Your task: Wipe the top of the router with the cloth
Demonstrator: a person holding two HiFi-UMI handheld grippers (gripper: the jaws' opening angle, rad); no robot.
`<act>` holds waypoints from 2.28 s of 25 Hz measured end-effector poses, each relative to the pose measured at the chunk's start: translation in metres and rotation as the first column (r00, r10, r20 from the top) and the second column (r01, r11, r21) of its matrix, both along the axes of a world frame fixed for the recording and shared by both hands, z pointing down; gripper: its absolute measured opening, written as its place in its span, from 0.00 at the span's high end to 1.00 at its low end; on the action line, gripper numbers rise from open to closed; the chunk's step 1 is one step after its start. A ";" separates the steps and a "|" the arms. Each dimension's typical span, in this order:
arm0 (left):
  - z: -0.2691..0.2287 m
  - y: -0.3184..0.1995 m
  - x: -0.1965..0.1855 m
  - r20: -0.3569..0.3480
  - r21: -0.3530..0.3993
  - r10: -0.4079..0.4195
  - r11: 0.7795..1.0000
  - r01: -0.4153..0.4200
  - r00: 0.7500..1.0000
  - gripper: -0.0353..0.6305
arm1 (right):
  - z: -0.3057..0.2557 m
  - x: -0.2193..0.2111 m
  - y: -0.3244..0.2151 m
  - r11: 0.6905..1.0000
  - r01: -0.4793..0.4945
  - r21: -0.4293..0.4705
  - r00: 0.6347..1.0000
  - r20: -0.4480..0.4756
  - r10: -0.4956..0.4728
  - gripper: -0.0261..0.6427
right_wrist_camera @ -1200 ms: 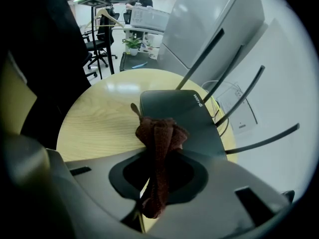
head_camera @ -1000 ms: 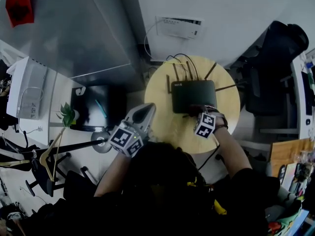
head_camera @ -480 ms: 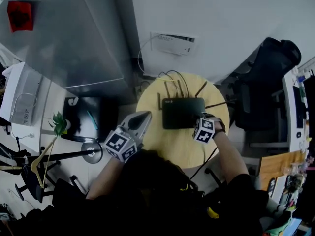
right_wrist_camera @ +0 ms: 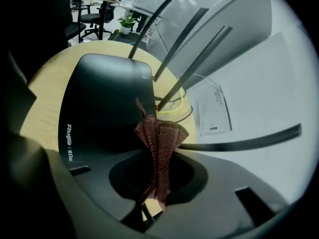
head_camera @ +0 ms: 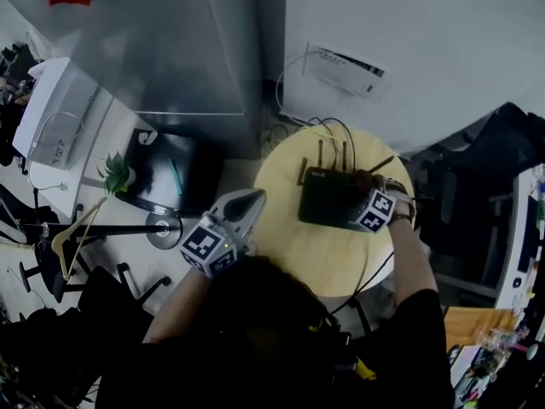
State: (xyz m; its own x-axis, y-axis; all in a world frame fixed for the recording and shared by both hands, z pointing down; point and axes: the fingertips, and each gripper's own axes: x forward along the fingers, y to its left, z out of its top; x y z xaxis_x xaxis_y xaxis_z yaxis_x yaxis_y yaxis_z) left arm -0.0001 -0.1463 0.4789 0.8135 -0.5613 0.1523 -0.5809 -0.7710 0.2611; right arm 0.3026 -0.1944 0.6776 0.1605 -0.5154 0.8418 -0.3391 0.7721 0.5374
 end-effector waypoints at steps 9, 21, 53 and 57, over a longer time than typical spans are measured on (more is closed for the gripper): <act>-0.003 0.007 0.029 0.054 0.059 0.083 0.994 -0.087 0.995 0.96 | 0.019 -0.014 0.031 0.984 -0.018 -0.175 0.997 0.065 0.030 0.86; -0.026 0.026 0.082 -0.003 0.116 0.239 0.965 -0.237 0.971 0.96 | 0.021 -0.031 0.097 0.980 -0.075 -0.184 0.984 0.144 0.102 0.86; -0.031 0.119 -0.011 0.013 0.101 0.111 0.989 -0.112 0.994 0.96 | -0.021 -0.108 0.195 0.909 -0.412 -0.053 0.641 0.692 0.331 0.86; -0.033 0.152 -0.042 0.016 0.117 0.187 0.975 -0.188 0.982 0.96 | -0.026 -0.153 0.220 0.868 -0.496 -0.018 0.588 0.729 0.351 0.86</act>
